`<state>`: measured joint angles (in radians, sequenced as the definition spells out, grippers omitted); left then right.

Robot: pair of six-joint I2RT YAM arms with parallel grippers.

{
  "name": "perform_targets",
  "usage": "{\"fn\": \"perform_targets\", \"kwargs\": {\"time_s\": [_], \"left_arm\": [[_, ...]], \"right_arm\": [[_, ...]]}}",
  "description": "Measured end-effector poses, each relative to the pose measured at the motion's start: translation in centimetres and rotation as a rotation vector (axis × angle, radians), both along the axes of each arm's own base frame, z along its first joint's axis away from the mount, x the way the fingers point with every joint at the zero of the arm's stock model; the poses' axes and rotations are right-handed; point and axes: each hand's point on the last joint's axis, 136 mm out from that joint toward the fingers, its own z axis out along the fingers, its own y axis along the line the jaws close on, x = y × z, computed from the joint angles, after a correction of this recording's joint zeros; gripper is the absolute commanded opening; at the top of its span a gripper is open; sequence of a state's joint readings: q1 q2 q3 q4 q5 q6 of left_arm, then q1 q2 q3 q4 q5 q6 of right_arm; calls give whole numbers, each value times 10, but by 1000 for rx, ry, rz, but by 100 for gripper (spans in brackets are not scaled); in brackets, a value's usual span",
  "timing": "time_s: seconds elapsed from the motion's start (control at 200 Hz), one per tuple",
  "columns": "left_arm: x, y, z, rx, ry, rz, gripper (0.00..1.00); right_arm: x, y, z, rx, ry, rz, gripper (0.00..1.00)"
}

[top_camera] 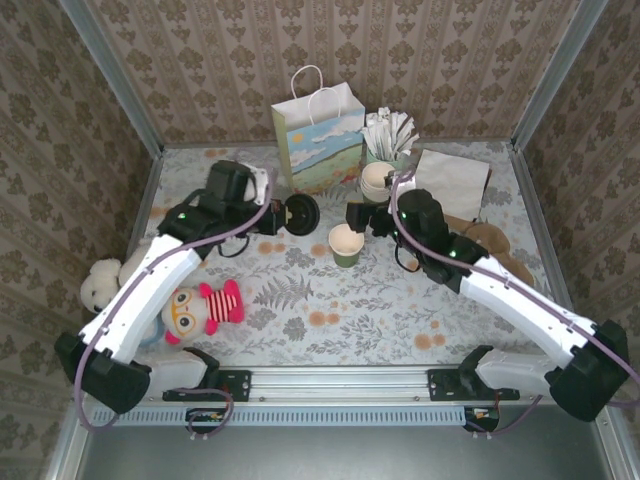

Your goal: Pack the takeout coffee

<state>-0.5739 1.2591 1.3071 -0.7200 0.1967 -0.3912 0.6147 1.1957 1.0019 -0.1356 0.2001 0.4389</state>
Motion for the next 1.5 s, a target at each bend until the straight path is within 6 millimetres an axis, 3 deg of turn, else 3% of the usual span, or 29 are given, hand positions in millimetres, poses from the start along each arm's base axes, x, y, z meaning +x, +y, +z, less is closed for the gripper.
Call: {"fn": "perform_targets", "kwargs": {"time_s": [0.17, 0.3, 0.535, 0.715, 0.84, 0.975, 1.025, 1.365, 1.5], "left_arm": [[1, -30, -52, 96, 150, -21, 0], [3, -42, -72, 103, 239, -20, 0], [23, -77, -63, 76, 269, -45, 0], [26, -92, -80, 108, 331, -44, 0], [26, -96, -90, 146, 355, -43, 0], [26, -99, -88, 174, 367, -44, 0], [28, -101, -87, 187, 369, -41, 0], [35, -106, -97, 298, 423, -23, 0], [33, -106, -101, 343, 448, -34, 0]], "right_arm": [[0, -13, -40, 76, 234, -60, 100], [-3, -23, -57, 169, 337, -80, 100], [-11, -29, -91, 254, 483, -40, 100], [-13, -29, -106, 303, 525, -21, 95], [-12, -28, -108, 322, 512, -6, 94], [-11, -30, -111, 371, 521, 6, 92], [-11, -30, -113, 390, 530, 12, 87], [-6, -13, -124, 475, 592, 88, 78], [-1, -10, -131, 503, 615, 76, 67]]}}
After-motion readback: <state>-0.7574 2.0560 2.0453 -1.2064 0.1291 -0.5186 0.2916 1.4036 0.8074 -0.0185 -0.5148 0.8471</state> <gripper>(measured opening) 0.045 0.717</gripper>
